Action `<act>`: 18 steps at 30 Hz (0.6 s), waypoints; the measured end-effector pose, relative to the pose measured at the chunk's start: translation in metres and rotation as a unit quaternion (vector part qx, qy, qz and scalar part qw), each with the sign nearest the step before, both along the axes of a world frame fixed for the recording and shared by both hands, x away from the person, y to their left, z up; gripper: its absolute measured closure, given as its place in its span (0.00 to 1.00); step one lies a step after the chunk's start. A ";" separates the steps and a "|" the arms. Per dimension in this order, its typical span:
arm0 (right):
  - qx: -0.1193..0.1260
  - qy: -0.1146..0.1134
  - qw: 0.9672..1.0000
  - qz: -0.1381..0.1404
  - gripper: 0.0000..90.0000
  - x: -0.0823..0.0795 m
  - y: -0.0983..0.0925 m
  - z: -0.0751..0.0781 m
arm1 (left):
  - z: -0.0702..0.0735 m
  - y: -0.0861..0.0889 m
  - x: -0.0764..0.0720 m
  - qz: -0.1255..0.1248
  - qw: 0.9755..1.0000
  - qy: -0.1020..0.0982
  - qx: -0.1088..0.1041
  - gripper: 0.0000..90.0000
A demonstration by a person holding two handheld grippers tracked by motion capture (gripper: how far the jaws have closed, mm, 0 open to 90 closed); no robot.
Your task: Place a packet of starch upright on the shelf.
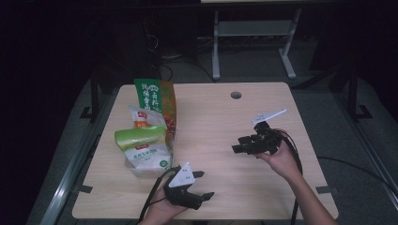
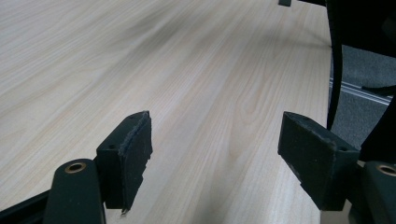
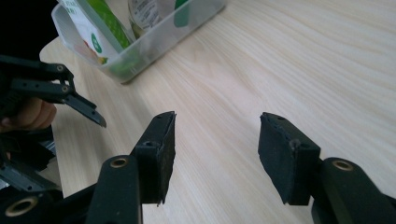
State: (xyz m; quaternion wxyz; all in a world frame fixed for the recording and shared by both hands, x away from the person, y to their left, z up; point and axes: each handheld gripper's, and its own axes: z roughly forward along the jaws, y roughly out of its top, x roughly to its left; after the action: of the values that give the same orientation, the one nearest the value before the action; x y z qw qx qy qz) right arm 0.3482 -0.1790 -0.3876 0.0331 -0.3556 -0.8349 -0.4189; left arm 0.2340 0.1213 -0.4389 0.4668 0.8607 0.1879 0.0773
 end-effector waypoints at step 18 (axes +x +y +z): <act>-0.002 0.018 0.999 -0.026 0.49 -0.027 -0.032 -0.025 | -0.002 -0.001 0.000 0.002 1.000 0.006 -0.011 0.29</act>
State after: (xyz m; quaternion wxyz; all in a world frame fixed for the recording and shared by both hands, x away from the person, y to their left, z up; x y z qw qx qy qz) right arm 0.3210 -0.2114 -0.4128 0.0362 -0.3848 -0.8255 -0.4113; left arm 0.2336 0.1201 -0.4408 0.4750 0.8555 0.1936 0.0713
